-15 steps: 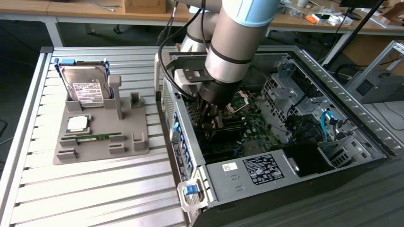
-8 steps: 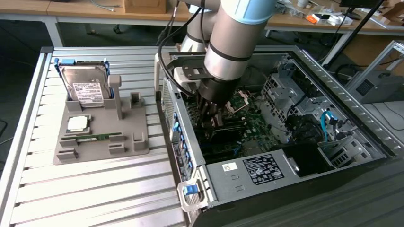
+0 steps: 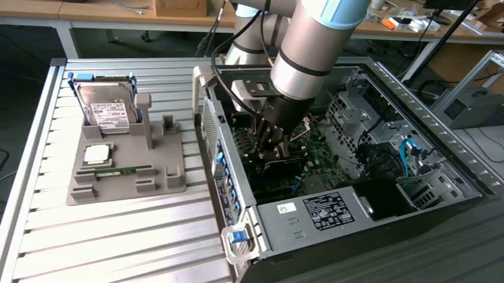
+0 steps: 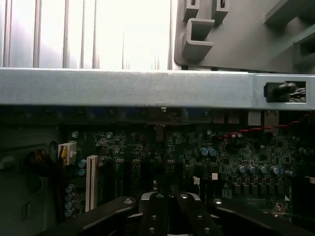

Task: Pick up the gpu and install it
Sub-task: 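Press down on the gpu until it lock into place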

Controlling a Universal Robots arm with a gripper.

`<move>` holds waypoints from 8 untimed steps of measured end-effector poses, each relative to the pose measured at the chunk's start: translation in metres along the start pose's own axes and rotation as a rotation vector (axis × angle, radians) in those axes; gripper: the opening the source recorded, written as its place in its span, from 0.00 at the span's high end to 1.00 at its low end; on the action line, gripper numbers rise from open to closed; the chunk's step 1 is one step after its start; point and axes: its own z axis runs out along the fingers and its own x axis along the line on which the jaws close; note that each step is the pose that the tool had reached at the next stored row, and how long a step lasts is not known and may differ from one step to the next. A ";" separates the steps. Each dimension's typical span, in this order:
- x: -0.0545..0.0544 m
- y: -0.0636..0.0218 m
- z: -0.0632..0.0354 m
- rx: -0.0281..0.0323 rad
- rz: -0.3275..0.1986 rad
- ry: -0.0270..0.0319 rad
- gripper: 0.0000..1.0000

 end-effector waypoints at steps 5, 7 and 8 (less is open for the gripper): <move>0.000 0.0149 -0.0112 0.0209 -0.001 0.0001 0.89; -0.001 0.0243 -0.0104 0.0286 -0.001 0.0004 0.89; -0.001 0.0261 -0.0102 0.0300 -0.001 0.0004 0.89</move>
